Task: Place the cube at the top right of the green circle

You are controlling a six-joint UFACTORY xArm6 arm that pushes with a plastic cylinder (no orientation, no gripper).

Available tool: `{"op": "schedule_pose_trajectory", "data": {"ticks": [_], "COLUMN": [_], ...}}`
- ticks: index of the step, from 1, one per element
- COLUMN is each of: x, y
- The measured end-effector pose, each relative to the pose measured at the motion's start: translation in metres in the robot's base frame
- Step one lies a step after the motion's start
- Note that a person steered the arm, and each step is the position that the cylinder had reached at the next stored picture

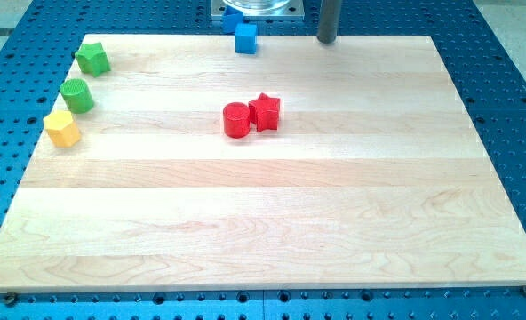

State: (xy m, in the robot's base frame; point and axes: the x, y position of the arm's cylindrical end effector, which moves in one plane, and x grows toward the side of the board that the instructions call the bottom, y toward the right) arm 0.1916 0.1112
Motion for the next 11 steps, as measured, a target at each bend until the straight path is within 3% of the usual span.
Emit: {"op": "schedule_pose_trajectory", "data": {"ticks": [1,3,4,5,6,7,8,10,11], "x": [0.001,0.005,0.078,0.127,0.06,0.003,0.007,0.154,0.081], "y": [-0.026,-0.164,-0.253,-0.241,-0.202,-0.22,-0.27,-0.262,-0.238]}}
